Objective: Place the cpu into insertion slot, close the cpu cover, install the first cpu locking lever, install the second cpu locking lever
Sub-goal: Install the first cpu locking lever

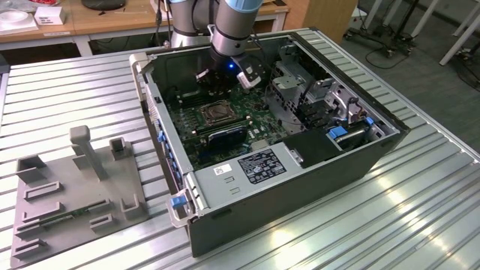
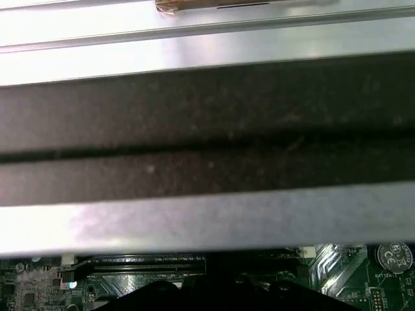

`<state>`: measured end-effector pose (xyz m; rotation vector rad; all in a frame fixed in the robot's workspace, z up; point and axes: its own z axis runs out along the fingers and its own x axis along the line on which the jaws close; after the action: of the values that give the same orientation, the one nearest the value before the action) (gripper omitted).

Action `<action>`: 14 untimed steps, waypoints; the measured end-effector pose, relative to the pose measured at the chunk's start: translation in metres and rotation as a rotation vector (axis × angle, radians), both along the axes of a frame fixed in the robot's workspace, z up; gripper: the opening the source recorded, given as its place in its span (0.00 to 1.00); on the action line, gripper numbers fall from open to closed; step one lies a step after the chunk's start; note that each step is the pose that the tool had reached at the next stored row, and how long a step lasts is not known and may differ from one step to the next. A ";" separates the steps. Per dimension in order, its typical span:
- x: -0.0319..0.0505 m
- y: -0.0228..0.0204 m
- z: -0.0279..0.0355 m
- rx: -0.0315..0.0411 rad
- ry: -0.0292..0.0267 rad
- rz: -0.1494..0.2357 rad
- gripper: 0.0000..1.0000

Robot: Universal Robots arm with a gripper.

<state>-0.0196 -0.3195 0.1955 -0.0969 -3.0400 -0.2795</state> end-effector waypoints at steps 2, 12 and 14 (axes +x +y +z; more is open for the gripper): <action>0.0000 -0.0001 0.0000 -0.0003 0.0001 0.000 0.11; 0.0000 -0.0003 -0.0024 -0.0006 0.0001 0.000 0.11; 0.0000 -0.0003 -0.0028 -0.0004 0.0001 0.000 0.11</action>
<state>-0.0196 -0.3199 0.1927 -0.0968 -3.0400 -0.2789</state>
